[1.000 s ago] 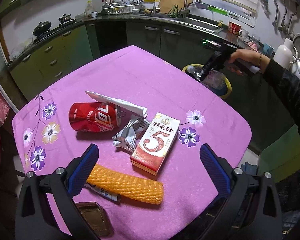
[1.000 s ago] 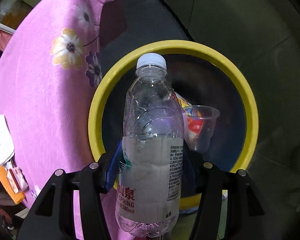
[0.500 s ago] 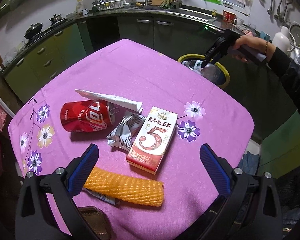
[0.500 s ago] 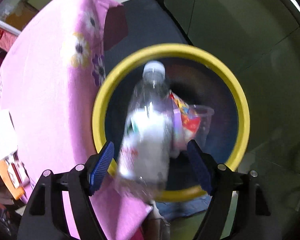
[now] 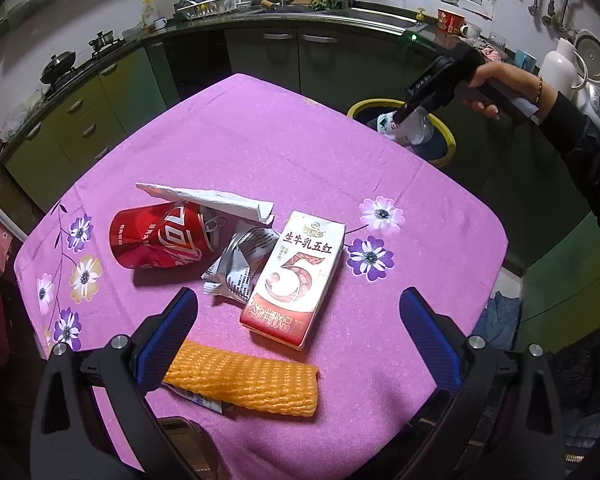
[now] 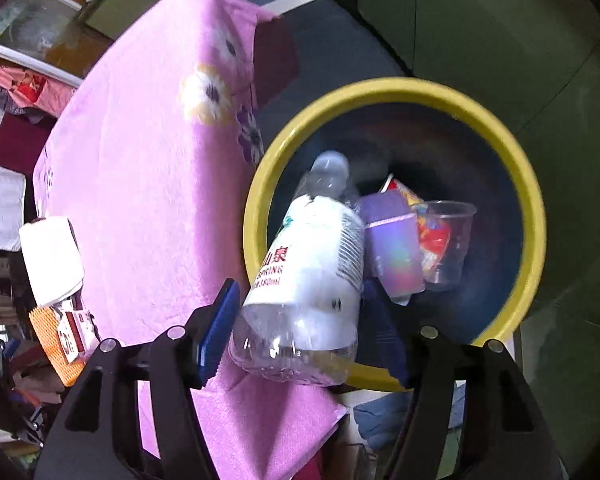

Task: Collect trash
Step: 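Carry the water bottle over the bin and open the right gripper, then grasp the white red-printed milk carton with the left gripper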

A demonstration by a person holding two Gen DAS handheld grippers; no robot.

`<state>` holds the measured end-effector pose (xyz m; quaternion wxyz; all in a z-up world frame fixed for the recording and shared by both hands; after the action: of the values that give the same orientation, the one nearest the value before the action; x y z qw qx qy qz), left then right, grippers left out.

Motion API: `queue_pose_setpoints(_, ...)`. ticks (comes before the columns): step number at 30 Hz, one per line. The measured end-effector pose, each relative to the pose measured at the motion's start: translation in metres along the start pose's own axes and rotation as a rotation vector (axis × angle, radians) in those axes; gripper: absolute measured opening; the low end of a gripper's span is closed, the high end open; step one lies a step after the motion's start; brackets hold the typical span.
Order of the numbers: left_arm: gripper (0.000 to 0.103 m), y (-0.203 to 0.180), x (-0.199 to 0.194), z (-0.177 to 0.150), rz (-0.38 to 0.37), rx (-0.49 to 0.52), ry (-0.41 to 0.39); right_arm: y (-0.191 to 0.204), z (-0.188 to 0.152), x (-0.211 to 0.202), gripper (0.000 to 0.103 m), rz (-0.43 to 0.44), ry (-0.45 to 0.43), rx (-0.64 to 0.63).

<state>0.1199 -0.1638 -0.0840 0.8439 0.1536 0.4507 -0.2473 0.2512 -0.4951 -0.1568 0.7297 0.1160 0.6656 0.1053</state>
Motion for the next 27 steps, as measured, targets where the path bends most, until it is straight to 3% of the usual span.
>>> queue_pose_setpoints(10, 0.096, -0.001, 0.004, 0.004, 0.013, 0.032, 0.008, -0.005, -0.002, -0.04, 0.068, -0.002, -0.119, 0.021)
queue_pose_setpoints(17, 0.096, 0.001, 0.015, 0.009, -0.034, 0.046, 0.029, -0.005, -0.013, -0.048, 0.068, 0.029, -0.151, 0.021)
queue_pose_setpoints(27, 0.096, -0.001, 0.061, 0.014, -0.148, 0.225, 0.181, 0.008, -0.043, -0.067, 0.07, 0.107, -0.224, -0.01)
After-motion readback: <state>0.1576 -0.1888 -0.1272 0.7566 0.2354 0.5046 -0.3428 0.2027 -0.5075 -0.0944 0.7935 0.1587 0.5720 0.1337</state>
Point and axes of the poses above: each gripper's, at about its wrist camera, not at the fingertips, and x roughly the way its jaws point, y to its left, z to its top, the point moved 7 cm from there along x, roughly the way its jaws point, and after that the axes turned 3 degrees about -x, right-handed, at the moved point
